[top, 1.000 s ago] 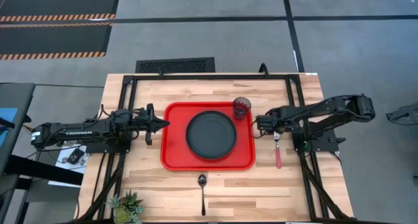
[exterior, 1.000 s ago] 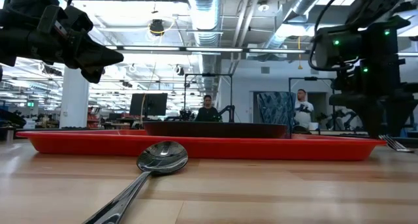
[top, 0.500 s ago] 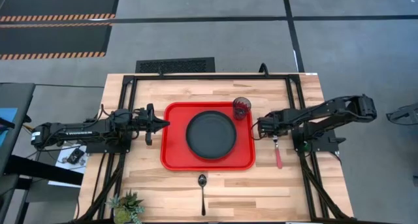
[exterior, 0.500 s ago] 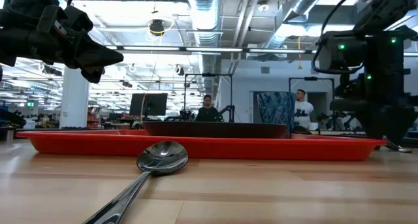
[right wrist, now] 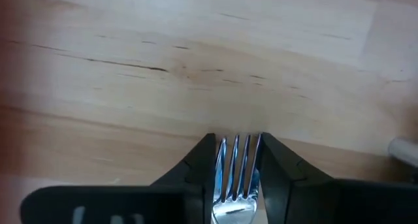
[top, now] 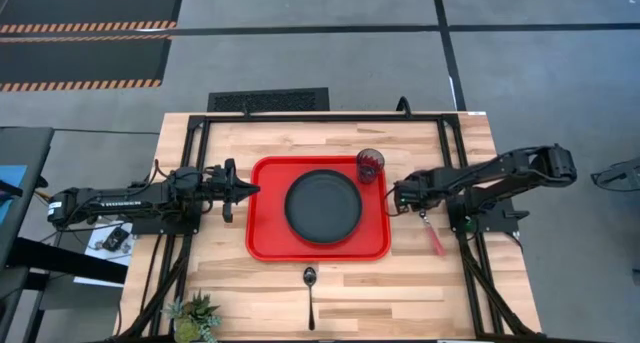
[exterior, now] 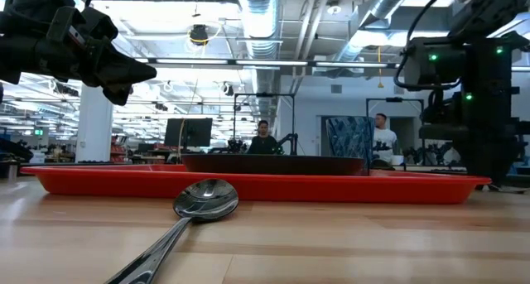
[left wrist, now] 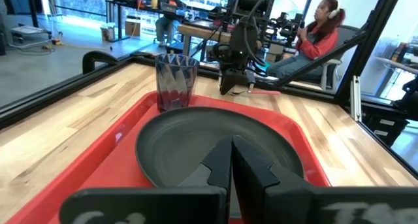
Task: Pick and place plate/cup/fork/spoon on tray
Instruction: Put the pink fork on the red serving tray to the left of the black plate
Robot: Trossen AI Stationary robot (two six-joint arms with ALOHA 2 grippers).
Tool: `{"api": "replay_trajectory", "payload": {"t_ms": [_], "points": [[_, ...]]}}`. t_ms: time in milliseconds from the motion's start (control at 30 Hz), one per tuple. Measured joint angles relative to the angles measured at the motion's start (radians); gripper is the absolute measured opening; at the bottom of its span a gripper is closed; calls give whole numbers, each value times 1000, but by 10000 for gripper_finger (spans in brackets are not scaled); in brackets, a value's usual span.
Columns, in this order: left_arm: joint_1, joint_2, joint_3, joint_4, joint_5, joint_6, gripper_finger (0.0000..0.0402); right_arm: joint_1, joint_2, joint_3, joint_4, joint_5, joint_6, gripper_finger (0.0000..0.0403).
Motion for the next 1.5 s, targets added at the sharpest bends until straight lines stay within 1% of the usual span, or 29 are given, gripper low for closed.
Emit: {"api": "replay_trajectory", "payload": {"t_ms": [133, 367, 533, 633, 767, 900, 1000, 1067, 1167, 1300, 1367, 1500], "points": [[0, 0, 0, 0, 0, 0, 0, 33, -39, 13, -19, 45, 36, 99], [-2, 0, 0, 0, 15, 13, 0, 111, -118, 93, -79, 197, 154, 98], [-37, 0, 0, 0, 16, 38, 0, 185, -131, 190, -166, 322, 258, 98], [-73, 0, 0, 0, -34, 59, 0, 222, -119, 272, -200, 407, 287, 98], [-123, 3, 10, -9, -119, 90, 0, 258, -75, 398, -203, 539, 279, 98], [-181, 32, 41, -6, -205, 115, 4, 267, 10, 538, -161, 671, 192, 98], [-229, 78, 65, -7, -278, 133, 16, 254, 86, 634, -50, 751, 60, 98], [-260, 114, 83, -10, -329, 133, 28, 235, 141, 690, 50, 779, -52, 98], [-302, 181, 110, 4, -407, 133, 47, 194, 226, 764, 211, 783, -226, 98], [-357, 271, 155, 5, -513, 134, 74, 134, 344, 841, 394, 775, -390, 98], [-385, 314, 177, 5, -561, 135, 86, 106, 403, 873, 456, 766, -442, 98], [-435, 395, 217, 9, -652, 148, 108, 60, 509, 931, 556, 697, -491, 98]]}}
